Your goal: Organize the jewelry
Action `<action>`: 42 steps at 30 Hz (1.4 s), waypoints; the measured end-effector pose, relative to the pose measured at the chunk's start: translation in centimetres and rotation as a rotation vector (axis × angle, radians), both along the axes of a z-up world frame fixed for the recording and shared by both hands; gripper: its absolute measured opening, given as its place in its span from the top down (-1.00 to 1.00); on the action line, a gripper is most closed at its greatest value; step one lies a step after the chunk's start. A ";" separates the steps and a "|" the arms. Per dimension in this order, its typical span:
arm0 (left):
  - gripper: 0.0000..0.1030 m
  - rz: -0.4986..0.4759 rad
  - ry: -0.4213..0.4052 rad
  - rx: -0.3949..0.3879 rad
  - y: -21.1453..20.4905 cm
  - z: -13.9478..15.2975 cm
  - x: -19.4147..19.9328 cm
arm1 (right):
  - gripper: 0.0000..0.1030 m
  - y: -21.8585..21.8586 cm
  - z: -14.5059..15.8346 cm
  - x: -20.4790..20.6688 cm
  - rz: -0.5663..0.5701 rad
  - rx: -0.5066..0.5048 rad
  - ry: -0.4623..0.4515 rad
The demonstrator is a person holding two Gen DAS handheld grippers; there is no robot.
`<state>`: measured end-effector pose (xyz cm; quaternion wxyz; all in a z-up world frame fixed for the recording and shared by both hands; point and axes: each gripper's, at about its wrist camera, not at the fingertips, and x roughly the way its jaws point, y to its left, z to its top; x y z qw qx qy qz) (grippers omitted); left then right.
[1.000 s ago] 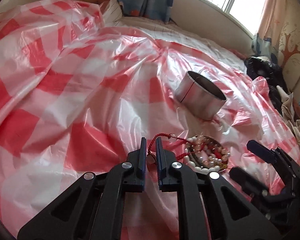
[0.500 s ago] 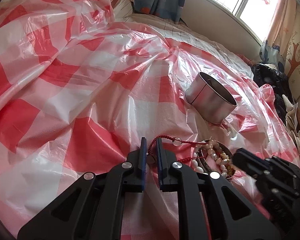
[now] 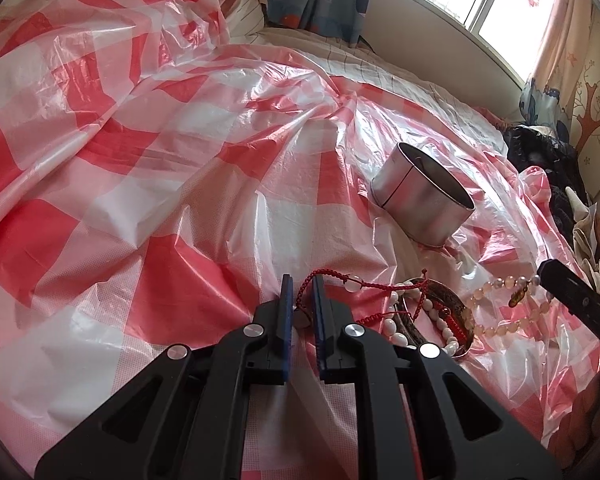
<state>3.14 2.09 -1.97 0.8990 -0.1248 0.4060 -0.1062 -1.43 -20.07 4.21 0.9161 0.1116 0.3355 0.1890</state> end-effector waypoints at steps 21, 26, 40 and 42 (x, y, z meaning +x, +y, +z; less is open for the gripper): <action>0.82 -0.002 0.002 0.016 -0.3 -0.2 0.1 | 0.49 -4.3 -4.7 2.8 -0.215 0.041 0.174; 0.82 -0.002 0.002 0.016 -0.3 -0.2 0.1 | 0.02 -3.6 -4.5 2.5 -0.206 -0.034 0.159; 0.82 -0.006 -0.001 0.020 -0.4 -0.5 0.1 | 0.80 -2.7 -5.5 2.3 -0.245 -0.295 0.207; 0.82 -0.010 -0.005 0.022 -0.5 -0.5 0.0 | 0.83 -4.3 -5.1 1.9 -0.278 -0.209 0.197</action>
